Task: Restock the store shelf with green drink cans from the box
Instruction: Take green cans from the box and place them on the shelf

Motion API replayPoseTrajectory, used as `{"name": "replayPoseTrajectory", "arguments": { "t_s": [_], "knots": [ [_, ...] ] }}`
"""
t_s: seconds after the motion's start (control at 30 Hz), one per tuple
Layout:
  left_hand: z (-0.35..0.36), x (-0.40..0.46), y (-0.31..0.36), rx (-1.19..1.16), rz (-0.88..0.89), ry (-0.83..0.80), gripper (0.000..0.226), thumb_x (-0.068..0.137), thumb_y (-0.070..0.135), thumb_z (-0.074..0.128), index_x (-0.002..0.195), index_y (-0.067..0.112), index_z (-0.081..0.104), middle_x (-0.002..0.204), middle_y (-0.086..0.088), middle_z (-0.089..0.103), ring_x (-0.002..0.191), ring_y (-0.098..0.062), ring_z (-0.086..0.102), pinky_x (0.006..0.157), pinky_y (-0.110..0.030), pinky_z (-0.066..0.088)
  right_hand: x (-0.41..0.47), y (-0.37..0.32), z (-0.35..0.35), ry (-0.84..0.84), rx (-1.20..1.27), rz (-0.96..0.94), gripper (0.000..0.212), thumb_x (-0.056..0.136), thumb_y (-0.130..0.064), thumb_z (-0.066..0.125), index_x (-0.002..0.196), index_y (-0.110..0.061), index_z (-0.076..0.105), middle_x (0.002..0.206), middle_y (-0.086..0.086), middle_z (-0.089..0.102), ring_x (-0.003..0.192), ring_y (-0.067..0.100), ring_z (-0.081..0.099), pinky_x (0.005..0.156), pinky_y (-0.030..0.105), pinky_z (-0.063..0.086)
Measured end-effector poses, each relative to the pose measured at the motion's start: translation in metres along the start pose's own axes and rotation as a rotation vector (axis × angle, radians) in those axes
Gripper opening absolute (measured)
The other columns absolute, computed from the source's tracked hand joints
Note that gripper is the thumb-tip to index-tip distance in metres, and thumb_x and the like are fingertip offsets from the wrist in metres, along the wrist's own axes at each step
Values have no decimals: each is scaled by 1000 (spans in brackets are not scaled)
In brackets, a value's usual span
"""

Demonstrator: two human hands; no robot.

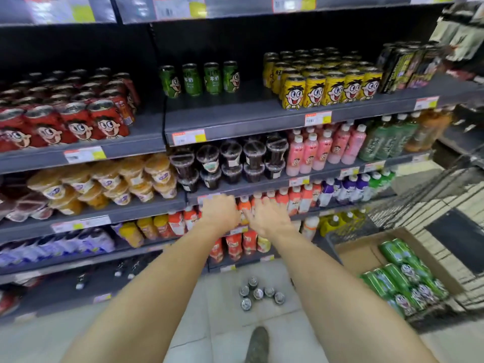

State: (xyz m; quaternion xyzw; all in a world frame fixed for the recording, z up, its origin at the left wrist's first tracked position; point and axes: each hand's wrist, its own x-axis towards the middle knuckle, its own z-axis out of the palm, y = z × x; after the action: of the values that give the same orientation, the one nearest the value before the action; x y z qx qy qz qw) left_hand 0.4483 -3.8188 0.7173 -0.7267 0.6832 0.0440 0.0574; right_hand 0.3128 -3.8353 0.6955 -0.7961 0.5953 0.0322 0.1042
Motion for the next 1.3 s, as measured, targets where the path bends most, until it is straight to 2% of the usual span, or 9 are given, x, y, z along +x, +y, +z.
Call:
{"name": "replayPoseTrajectory", "arguments": {
  "t_s": [0.1,0.2,0.3,0.4,0.57,0.77,0.87,1.03,1.3],
  "knots": [
    [18,-33,18,-47,37,-62,34,94,39,48,113,13,59,120,-8,61,109,-30,59,83,-37,45,-44,12,14,-67,41,27,62,102,-53,30,144,-10,40,146,16,43,134,35,39,108,48,31],
    [32,-62,39,-78,81,-88,29,92,30,50,112,11,60,117,-12,62,107,-31,60,81,-37,47,-83,35,29,-148,67,19,61,101,-52,34,143,-8,39,143,17,46,130,35,44,101,45,39],
    [43,-86,64,-69,184,-116,30,91,31,48,110,11,61,114,-12,64,104,-31,62,77,-35,46,-118,62,38,-206,102,96,59,101,-52,36,137,-6,44,135,19,51,122,37,50,93,45,44],
    [54,-102,98,-35,303,-165,35,93,38,48,112,11,61,115,-11,64,106,-31,61,80,-37,47,-146,93,44,-213,95,171,60,100,-54,35,138,-7,44,137,18,50,125,36,49,95,46,44],
    [57,-119,171,11,461,-207,35,94,40,49,114,13,58,118,-10,62,108,-30,60,85,-39,49,-192,150,54,-229,138,294,59,100,-53,37,133,-5,47,135,20,52,124,35,50,96,43,43],
    [42,-128,283,66,616,-157,41,93,44,49,114,12,61,118,-11,63,109,-30,60,83,-37,48,-247,240,49,-213,184,448,54,99,-53,40,124,-7,51,130,18,55,121,35,52,95,42,43],
    [38,-135,345,85,648,-143,41,94,42,50,114,9,61,121,-13,62,112,-30,59,88,-37,47,-272,296,41,-209,193,516,57,98,-53,40,130,-8,50,132,17,55,123,35,52,96,43,45],
    [38,-140,436,132,673,-153,40,95,42,50,116,10,60,122,-11,63,113,-30,60,91,-35,46,-303,391,38,-174,224,604,55,96,-55,42,125,-10,53,129,15,59,119,32,55,95,43,46],
    [47,-126,540,168,664,-192,33,96,42,47,111,15,59,115,-7,64,108,-27,60,88,-35,42,-311,486,43,-184,223,562,54,95,-56,42,121,-10,56,127,15,59,117,34,57,93,45,46]
  ]
}}
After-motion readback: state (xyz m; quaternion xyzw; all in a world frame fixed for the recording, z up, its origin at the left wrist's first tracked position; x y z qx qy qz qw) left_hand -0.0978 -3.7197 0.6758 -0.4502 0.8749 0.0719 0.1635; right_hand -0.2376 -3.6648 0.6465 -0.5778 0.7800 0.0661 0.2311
